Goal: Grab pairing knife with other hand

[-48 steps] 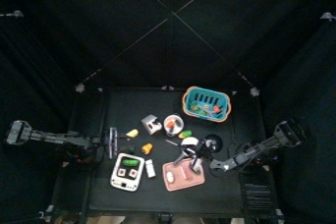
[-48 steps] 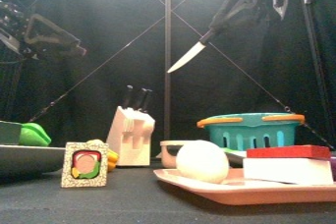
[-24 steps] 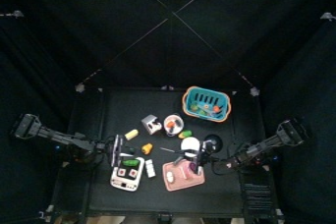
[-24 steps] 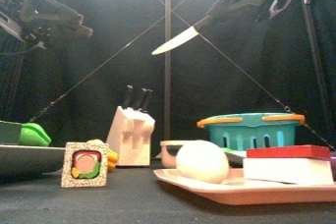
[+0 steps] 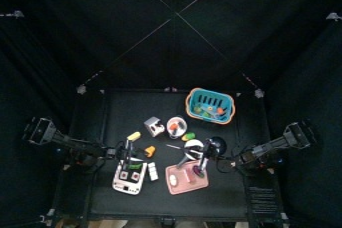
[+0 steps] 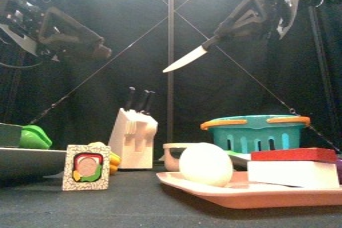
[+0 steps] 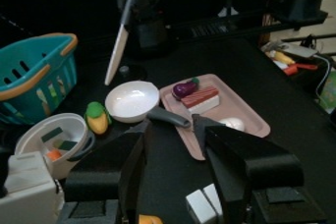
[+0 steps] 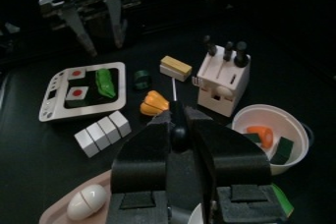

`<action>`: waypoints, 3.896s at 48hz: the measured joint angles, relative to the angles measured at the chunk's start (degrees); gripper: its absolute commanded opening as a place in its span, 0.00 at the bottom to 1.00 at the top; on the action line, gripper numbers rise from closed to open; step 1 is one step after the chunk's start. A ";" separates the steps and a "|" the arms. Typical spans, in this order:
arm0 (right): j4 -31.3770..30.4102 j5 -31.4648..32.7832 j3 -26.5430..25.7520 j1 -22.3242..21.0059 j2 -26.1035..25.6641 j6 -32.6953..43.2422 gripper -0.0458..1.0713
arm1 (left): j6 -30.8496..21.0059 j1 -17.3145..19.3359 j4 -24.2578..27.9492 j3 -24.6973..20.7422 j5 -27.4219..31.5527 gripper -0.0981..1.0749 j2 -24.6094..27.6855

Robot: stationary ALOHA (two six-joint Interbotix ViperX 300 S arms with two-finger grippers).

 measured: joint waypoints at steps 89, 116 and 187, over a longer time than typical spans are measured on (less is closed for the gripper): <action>-5.10 -17.75 -4.22 -5.27 4.39 1.58 0.39 | 0.53 5.10 -2.55 -10.11 -3.87 0.76 15.91; -5.10 -17.84 -4.22 -4.92 4.83 1.58 0.39 | 0.53 5.89 -2.55 -11.78 -3.87 0.62 18.63; 32.96 -38.76 -6.42 -9.23 1.67 1.23 0.97 | 0.26 5.80 -2.55 -11.69 -3.87 0.35 20.13</action>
